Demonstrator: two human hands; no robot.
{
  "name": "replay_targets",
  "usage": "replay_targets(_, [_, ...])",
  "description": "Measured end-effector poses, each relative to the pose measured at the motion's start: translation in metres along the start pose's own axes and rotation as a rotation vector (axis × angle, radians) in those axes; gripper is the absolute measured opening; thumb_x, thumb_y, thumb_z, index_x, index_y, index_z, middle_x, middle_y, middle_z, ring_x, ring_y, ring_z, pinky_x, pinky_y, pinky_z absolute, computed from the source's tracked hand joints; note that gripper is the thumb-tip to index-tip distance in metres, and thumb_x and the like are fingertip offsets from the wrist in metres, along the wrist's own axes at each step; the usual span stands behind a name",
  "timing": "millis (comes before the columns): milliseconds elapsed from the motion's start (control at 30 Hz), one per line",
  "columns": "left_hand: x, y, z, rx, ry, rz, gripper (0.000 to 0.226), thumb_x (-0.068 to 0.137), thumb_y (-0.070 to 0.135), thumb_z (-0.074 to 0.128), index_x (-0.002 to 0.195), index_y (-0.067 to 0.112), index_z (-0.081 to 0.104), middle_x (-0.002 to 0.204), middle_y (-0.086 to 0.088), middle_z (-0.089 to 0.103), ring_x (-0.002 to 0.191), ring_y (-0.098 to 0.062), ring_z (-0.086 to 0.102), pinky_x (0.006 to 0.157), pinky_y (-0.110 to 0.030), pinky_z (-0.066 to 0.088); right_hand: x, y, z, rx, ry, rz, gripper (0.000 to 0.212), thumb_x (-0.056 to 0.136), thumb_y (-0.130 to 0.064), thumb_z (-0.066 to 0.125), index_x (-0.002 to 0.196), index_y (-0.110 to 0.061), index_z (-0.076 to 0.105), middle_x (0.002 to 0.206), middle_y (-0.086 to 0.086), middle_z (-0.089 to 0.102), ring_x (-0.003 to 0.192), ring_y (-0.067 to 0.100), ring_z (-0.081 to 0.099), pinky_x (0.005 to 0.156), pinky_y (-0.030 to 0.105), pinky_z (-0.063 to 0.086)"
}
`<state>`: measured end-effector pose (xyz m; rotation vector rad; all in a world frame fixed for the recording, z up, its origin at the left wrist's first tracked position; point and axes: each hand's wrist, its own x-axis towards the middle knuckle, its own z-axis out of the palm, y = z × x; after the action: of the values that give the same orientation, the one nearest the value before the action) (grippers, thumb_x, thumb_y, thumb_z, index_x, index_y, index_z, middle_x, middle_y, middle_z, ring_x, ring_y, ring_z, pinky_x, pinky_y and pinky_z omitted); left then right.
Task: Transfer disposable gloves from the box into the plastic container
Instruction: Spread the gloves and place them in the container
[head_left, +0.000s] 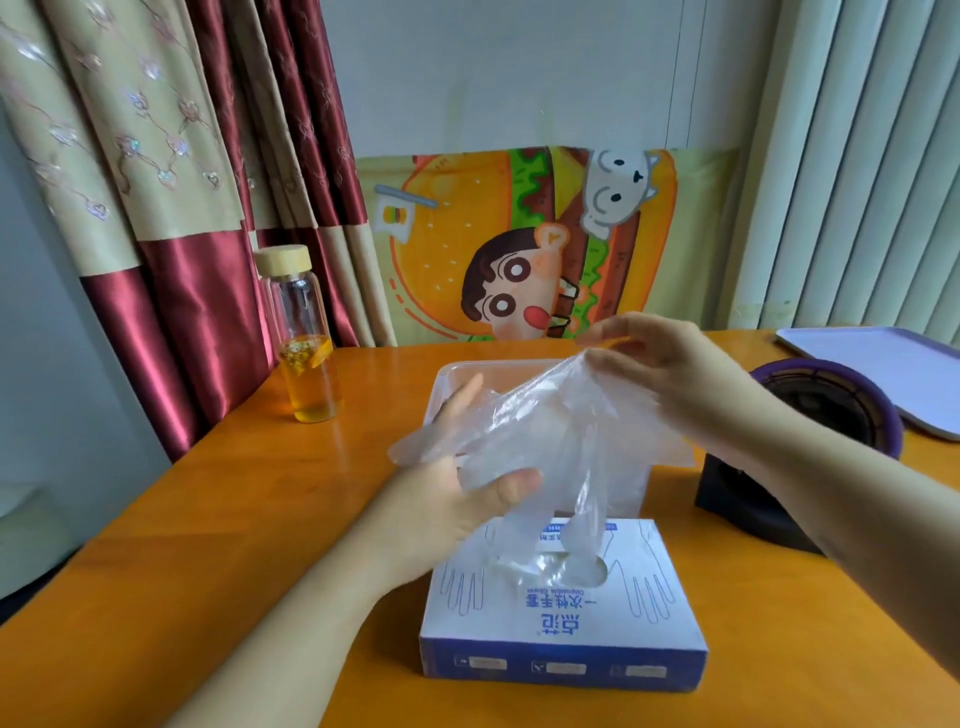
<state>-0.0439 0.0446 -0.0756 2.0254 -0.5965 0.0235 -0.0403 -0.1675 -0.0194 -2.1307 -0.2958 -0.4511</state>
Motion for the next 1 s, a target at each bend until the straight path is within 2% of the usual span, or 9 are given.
replay_targets(67, [0.011,0.013,-0.002,-0.114,0.081,0.034,0.083,0.070,0.052,0.065,0.142,0.047,0.023,0.127,0.033,0.043,0.108,0.013,0.049,0.081,-0.008,0.045,-0.001,0.003,0.005,0.193,-0.088,0.157,0.008,0.090,-0.020,0.061,0.095,-0.018,0.067,0.080,-0.005,0.067,0.071,0.005,0.061,0.066,0.019,0.046])
replay_targets(233, [0.048,0.029,0.002,-0.093,0.167,-0.041,0.005,0.090,0.024,0.065,0.092,0.020,0.068,0.081,0.002,0.068,0.071,-0.009,0.060,0.061,-0.014,0.047,-0.003,0.014,0.014,0.502,-0.161,0.401,0.007,0.092,-0.013,0.057,0.089,-0.010,0.062,0.080,0.003,0.070,0.072,0.026,0.056,0.071,0.030,0.048])
replay_targets(367, [0.071,0.026,-0.003,-0.153,0.204,-0.184,0.015,0.089,0.020,0.063,0.093,0.006,0.069,0.079,-0.018,0.066,0.075,-0.026,0.064,0.074,-0.033,0.051,-0.005,0.020,-0.005,0.703,0.000,0.289,0.016,0.083,-0.028,0.061,0.082,-0.012,0.059,0.114,0.012,0.068,0.106,0.023,0.064,0.093,0.039,0.051])
replay_targets(467, [0.086,0.021,-0.009,-0.188,0.221,-0.274,0.026,0.086,0.022,0.064,0.096,-0.001,0.068,0.083,-0.022,0.066,0.076,-0.026,0.062,0.076,-0.037,0.051,-0.015,0.012,-0.015,0.431,-0.164,0.069,0.030,0.074,-0.051,0.070,0.069,-0.022,0.070,0.133,-0.011,0.056,0.127,0.002,0.047,0.103,0.033,0.039])
replay_targets(567, [0.098,0.021,-0.009,-0.190,0.201,-0.323,0.033,0.080,0.029,0.066,0.095,-0.001,0.068,0.079,-0.020,0.066,0.076,-0.029,0.064,0.084,-0.046,0.052,-0.016,0.011,-0.011,-0.089,-0.290,-0.066,0.026,0.075,-0.061,0.064,0.087,-0.040,0.073,0.148,-0.024,0.032,0.135,-0.005,0.029,0.108,0.031,0.028])
replay_targets(700, [0.111,0.018,-0.004,-0.167,0.185,-0.370,0.023,0.089,0.033,0.064,0.091,0.011,0.069,0.037,0.007,0.048,0.051,-0.015,0.051,0.067,-0.028,0.043,0.008,0.025,0.010,-0.349,-0.079,-0.164,0.038,0.085,-0.033,0.066,0.122,-0.028,0.062,0.132,-0.010,0.056,0.118,0.006,0.053,0.104,0.031,0.042])
replay_targets(800, [0.119,0.007,-0.009,-0.149,0.145,-0.403,0.043,0.085,0.055,0.062,0.101,0.016,0.068,0.061,0.010,0.062,0.068,-0.012,0.058,0.072,-0.028,0.045,0.032,0.038,0.009,-0.384,0.004,-0.068,0.039,0.086,-0.015,0.068,0.124,-0.020,0.062,0.123,-0.005,0.065,0.099,0.008,0.063,0.091,0.017,0.046])
replay_targets(900, [0.119,-0.007,-0.024,-0.032,0.143,-0.377,0.062,0.081,0.062,0.060,0.124,0.018,0.058,0.111,0.002,0.065,0.086,-0.008,0.062,0.073,-0.027,0.049,0.049,0.049,0.004,-0.502,-0.106,0.065,0.052,0.085,-0.014,0.068,0.134,-0.016,0.053,0.133,0.000,0.058,0.110,0.015,0.060,0.091,0.019,0.042])
replay_targets(1000, [0.121,-0.018,-0.040,0.278,0.174,-0.334,0.084,0.082,0.061,0.060,0.148,0.020,0.030,0.136,0.000,0.052,0.115,-0.018,0.056,0.085,-0.029,0.047,0.058,0.056,0.006,-0.643,-0.225,0.127,0.062,0.084,-0.019,0.070,0.141,-0.013,0.044,0.138,0.004,0.053,0.120,0.020,0.053,0.096,0.024,0.042])
